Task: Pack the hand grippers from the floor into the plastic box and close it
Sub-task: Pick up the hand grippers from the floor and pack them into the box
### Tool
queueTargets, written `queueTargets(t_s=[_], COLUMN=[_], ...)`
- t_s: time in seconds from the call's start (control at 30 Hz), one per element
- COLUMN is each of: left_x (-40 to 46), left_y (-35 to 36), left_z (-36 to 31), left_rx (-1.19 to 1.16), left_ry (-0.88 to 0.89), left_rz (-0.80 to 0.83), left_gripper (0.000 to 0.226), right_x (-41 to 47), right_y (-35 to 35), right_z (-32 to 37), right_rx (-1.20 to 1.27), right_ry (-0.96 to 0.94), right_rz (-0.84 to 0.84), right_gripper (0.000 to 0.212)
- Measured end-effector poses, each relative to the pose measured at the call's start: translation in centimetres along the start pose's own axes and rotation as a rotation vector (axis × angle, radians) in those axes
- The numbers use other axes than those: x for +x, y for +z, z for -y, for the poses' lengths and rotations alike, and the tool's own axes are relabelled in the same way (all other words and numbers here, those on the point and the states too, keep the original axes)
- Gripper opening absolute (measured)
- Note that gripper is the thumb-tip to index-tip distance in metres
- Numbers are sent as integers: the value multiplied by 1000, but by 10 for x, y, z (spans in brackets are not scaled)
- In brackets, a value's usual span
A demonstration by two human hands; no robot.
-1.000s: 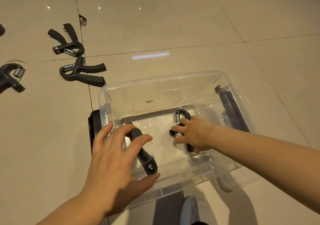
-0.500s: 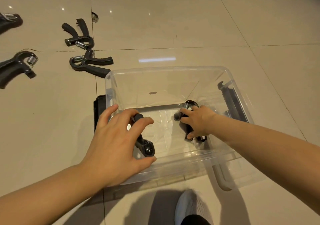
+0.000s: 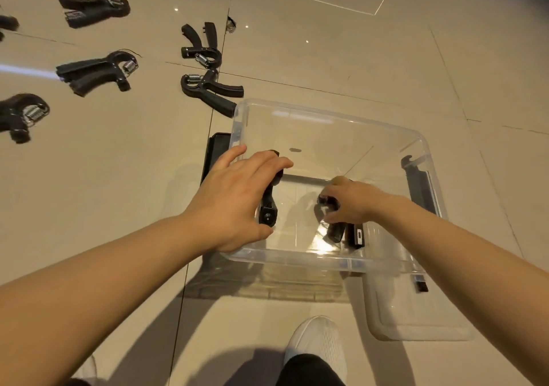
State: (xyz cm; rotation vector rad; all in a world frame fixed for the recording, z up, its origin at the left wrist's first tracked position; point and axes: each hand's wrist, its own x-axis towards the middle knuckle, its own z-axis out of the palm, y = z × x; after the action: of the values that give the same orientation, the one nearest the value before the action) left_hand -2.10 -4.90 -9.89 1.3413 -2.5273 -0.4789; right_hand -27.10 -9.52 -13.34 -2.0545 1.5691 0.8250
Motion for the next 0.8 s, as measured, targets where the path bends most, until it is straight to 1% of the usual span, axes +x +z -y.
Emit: queueTargets(t_s=[0.07,0.1,0.13,0.2,0.27,0.33,0.37,0.47,0.5,0.57,0.6,0.67,0.73,0.8], left_x=[0,0,-1,-4,-8,-10,-11,-11,-11,-11,-11,-10,-10,-9], left_y=[-2,-3,-3,-1,1,1,1,1,2,3,3,3,3,3], left_z=[-2,-3,-3,-3,-3,-4,-4,-5,-4,-3,-3,-3,-4,-4], left_rx=[-10,-18,-33,-84,-143,-190,-208,-237,-244,-248,-246,-243,-251,-260], left_ry=[-7,-8,-6,-12,-27,-50,-65,-76,-74,-67,-65,-69,-76,-81], left_rz=[0,2,2,-19,-64,-98,-114,-147,-153,-159,-165,-178,-176,-166], left_gripper=[94,94,94,91,90,87,86,85,84,84,83,81,79,80], right_x=[-8,-14,-19,-21,-18,-15,-15,-17,-16,-15,-15,-13,-12,-9], right_y=[-17,-24,-29,-27,-18,-14,-14,-23,-26,-32,-34,-35,-35,-33], right_z=[12,23,35,54,61,60,60,66,69,77,81,84,82,78], right_rx=[361,468,485,409,399,464,564,1070,1195,1421,1519,1641,1693,1688], right_ry=[-104,-177,-244,-338,-358,-330,-329,-321,-258,-107,-74,-55,-41,-51], right_rz=[-117,-169,-217,-308,-396,-441,-411,-208,-138,59,147,233,247,241], right_gripper=[77,85,91,92,83,73,71,64,65,65,63,57,55,55])
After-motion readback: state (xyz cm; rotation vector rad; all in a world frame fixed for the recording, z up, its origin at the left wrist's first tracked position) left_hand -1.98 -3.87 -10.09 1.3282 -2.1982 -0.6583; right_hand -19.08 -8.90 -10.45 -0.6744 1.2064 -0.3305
